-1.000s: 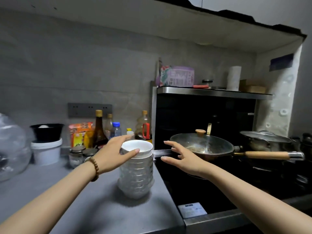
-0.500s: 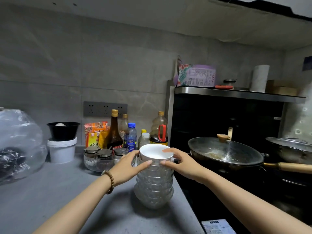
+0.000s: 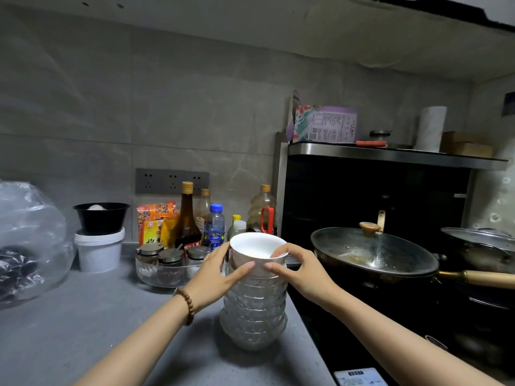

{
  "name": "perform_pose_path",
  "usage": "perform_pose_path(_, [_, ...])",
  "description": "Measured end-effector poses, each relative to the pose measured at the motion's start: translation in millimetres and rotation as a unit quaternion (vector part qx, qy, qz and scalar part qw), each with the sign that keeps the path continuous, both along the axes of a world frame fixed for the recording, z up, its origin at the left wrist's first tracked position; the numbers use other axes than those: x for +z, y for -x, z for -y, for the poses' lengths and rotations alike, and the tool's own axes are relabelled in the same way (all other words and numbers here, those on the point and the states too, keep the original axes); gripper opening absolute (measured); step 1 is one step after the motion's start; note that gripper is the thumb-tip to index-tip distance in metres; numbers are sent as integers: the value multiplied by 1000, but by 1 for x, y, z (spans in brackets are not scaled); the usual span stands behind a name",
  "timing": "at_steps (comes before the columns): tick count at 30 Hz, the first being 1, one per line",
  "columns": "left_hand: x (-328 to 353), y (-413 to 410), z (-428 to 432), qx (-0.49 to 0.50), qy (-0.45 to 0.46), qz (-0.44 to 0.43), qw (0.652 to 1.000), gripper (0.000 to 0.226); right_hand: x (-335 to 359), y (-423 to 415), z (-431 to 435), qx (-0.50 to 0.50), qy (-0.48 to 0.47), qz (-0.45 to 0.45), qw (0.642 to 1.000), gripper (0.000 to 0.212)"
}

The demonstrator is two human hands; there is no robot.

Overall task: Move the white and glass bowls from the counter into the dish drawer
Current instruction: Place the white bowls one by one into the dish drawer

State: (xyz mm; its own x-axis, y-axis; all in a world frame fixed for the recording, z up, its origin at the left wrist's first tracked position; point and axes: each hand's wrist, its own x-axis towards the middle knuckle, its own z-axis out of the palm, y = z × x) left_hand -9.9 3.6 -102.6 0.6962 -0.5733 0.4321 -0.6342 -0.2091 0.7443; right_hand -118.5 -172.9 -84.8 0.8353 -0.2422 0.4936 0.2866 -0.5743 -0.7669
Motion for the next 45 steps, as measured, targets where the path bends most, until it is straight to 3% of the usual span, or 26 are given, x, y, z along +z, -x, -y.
perform_pose_path(3, [14, 10, 1, -9, 43, 12, 999, 75, 11, 8, -3, 34, -53, 41, 997, 21])
perform_pose_path(7, [38, 45, 10, -75, 146, -11, 986, 51, 26, 31, -5, 47, -138, 44, 988, 49])
perform_pose_path(11, [48, 81, 29, -152, 225, -82, 959, 70, 30, 65, -3, 62, -175, 33, 982, 55])
perform_pose_path(15, [46, 114, 57, -198, 263, -147, 933, 73, 31, 109, 11, 47, -184, -18, 982, 62])
perform_pose_path(19, [33, 141, 84, -217, 222, -205, 928, 79, 27, 164, 37, -8, -138, -105, 985, 46])
perform_pose_path(23, [17, 171, 114, -245, 158, -232, 928, 88, 17, 214, 61, -41, -66, -105, 991, 36])
perform_pose_path(27, [-8, 202, 142, -288, 83, -269, 915, 79, -8, 256, 92, -66, -38, -99, 992, 40])
perform_pose_path(30, [-34, 224, 163, -310, 27, -288, 906, 66, -32, 283, 112, -49, -56, -150, 986, 33])
perform_pose_path(33, [-67, 241, 185, -330, -21, -335, 883, 51, -63, 305, 133, -38, -83, -192, 977, 32])
perform_pose_path(36, [-100, 249, 201, -348, -128, -367, 853, 53, -95, 318, 148, -33, -81, -244, 966, 40])
perform_pose_path(39, [-139, 249, 216, -345, -207, -412, 817, 71, -129, 322, 161, -33, -79, -281, 956, 40])
perform_pose_path(45, [-209, 245, 227, -328, -258, -480, 772, 68, -195, 310, 178, -21, -138, -350, 926, 49])
